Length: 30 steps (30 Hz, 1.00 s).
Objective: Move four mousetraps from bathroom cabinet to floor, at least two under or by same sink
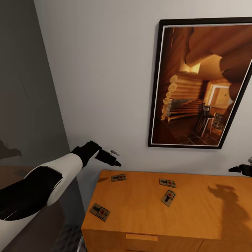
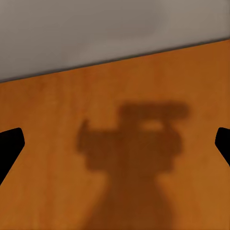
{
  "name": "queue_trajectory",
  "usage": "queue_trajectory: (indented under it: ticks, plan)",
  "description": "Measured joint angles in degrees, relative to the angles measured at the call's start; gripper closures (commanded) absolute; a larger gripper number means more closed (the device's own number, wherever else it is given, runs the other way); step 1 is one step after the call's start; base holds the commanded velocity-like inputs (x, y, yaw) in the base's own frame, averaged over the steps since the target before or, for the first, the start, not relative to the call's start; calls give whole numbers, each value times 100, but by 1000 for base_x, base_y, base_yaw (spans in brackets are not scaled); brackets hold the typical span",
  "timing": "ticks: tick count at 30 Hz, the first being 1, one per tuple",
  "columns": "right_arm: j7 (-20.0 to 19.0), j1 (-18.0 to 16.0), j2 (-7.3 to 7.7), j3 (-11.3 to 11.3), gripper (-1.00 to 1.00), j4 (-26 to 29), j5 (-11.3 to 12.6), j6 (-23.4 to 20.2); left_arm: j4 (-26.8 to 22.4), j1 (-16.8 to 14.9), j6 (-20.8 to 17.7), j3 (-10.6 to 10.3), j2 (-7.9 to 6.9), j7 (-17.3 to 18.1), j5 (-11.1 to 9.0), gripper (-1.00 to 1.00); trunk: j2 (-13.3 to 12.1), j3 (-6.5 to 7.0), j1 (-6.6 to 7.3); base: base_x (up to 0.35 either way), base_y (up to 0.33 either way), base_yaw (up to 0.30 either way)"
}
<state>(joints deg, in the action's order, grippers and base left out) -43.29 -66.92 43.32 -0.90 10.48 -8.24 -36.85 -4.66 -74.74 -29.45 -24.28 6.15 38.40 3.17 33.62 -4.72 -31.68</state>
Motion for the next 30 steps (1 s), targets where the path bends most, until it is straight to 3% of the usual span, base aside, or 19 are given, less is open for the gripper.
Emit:
queue_trajectory:
  ticks: [3,30]
  plan:
    - [0,0,0,1,-100,0,0,0,0,0,2,0,0,0,1,-100,121,-54,-66,0,0,0]
    - [0,0,2,-2,-100,0,0,0,7,0,6,-2,-3,0,-7,-100,123,-55,-67,0,0,0]
